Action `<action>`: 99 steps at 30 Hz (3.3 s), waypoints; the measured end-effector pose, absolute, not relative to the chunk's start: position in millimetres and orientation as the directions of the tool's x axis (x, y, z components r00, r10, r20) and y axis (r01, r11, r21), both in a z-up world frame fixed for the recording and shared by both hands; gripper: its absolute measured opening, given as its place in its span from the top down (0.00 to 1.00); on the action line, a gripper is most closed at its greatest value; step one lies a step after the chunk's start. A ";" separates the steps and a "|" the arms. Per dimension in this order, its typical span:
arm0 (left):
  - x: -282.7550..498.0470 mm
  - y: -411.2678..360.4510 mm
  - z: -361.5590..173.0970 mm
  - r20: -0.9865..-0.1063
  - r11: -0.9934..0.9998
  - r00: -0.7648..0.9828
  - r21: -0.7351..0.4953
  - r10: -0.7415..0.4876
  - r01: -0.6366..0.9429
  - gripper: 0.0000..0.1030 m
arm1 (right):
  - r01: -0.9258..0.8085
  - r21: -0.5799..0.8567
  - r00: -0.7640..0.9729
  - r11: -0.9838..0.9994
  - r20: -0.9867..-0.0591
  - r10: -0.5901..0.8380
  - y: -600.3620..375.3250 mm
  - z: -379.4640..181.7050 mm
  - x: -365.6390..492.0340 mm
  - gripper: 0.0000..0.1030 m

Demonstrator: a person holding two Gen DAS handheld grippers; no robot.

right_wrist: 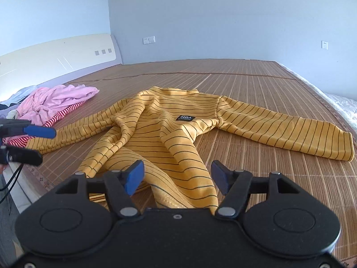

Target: Fold clothes

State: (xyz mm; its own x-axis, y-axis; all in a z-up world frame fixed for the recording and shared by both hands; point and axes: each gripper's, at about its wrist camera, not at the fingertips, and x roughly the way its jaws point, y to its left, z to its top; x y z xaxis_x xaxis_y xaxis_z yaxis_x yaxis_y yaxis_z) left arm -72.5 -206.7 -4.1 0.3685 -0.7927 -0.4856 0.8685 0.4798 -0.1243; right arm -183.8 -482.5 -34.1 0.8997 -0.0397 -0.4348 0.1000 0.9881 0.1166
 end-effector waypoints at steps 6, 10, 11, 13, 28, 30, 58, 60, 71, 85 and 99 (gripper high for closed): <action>-98.3 -252.4 -45.2 -0.573 0.535 0.521 0.162 -0.633 0.829 0.17 | 0.143 0.149 0.897 0.978 -0.438 -0.065 -492.9 -45.2 -191.8 0.35; -77.6 -234.8 -47.0 -0.598 0.554 0.473 0.057 -0.647 0.831 0.43 | 0.178 0.161 0.887 0.971 -0.454 -0.087 -497.6 -48.0 -190.7 0.44; -72.6 -230.1 -46.6 -0.599 0.561 0.469 0.040 -0.649 0.827 0.51 | 0.188 0.165 0.882 0.968 -0.462 -0.092 -499.8 -49.2 -190.0 0.45; -63.7 -219.6 -43.7 -0.598 0.578 0.478 0.030 -0.643 0.815 0.63 | 0.201 0.168 0.879 0.965 -0.465 -0.102 -501.8 -49.9 -191.2 0.45; -11.8 -131.5 -42.6 -0.627 0.756 0.578 -0.028 -0.522 0.654 0.79 | 0.097 0.147 0.803 0.984 -0.596 0.010 -480.7 -66.8 -178.0 0.45; -10.3 -128.4 -47.9 -0.645 0.767 0.582 -0.010 -0.495 0.642 0.79 | 0.102 0.159 0.804 0.982 -0.595 0.013 -479.4 -67.5 -181.1 0.51; -39.4 -180.9 -46.8 -0.622 0.609 0.499 0.044 -0.604 0.792 0.28 | 0.396 0.099 0.856 0.913 -0.400 -0.328 -511.6 -10.5 -239.8 0.98; -33.6 -174.0 -38.2 -0.614 0.610 0.494 0.027 -0.615 0.792 0.28 | 0.351 0.087 0.871 0.932 -0.394 -0.292 -509.5 -6.8 -230.6 0.95; 78.9 -184.3 64.6 -0.428 0.755 0.707 0.081 -0.563 0.651 0.25 | 0.067 0.004 0.916 0.998 -0.396 -0.060 -527.4 58.0 -114.1 0.59; 186.8 -272.4 -45.7 -0.562 0.768 0.657 0.060 -0.502 0.638 0.23 | 0.009 0.031 0.753 0.999 -0.658 0.014 -552.8 -32.7 128.7 0.77; 262.9 -301.4 -42.7 -0.518 0.738 0.725 0.239 -0.453 0.632 0.18 | 0.258 -0.137 0.772 0.956 -0.565 -0.289 -592.0 -53.3 156.9 0.77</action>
